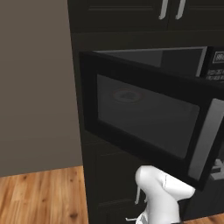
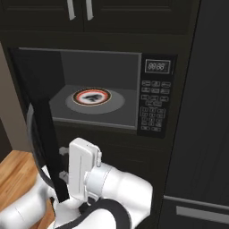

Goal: Pick the corn from the counter and place it in the microwave. Then turn on the microwave.

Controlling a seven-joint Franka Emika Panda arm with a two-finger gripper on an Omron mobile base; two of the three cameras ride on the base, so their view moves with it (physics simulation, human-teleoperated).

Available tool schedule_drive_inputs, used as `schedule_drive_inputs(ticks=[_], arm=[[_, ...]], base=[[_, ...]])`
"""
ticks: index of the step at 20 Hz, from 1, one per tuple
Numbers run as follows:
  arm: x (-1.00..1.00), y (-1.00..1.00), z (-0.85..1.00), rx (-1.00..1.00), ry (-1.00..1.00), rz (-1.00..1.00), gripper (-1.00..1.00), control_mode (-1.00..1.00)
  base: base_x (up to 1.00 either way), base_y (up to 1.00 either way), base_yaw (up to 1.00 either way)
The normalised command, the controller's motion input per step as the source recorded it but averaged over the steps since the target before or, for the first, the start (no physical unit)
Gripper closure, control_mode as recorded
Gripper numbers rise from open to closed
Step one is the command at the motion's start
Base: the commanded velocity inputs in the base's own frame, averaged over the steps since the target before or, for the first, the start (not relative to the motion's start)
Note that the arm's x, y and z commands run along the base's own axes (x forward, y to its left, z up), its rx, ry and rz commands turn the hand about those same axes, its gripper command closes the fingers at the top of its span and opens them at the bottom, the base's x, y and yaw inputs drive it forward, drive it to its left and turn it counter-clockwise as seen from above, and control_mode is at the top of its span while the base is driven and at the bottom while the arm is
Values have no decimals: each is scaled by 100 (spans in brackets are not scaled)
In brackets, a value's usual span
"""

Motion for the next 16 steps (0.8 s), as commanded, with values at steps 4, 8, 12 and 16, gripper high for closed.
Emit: schedule_drive_inputs(ticks=[4,8,12,16], arm=[[-1,30,0,0,0,0,-100,-100],[-10,34,0,0,-1,0,-100,-100],[-8,34,0,0,0,0,-100,-100],[-9,34,0,0,0,0,-100,-100]], base=[[0,0,0],[0,0,0],[0,0,0],[0,0,0]])
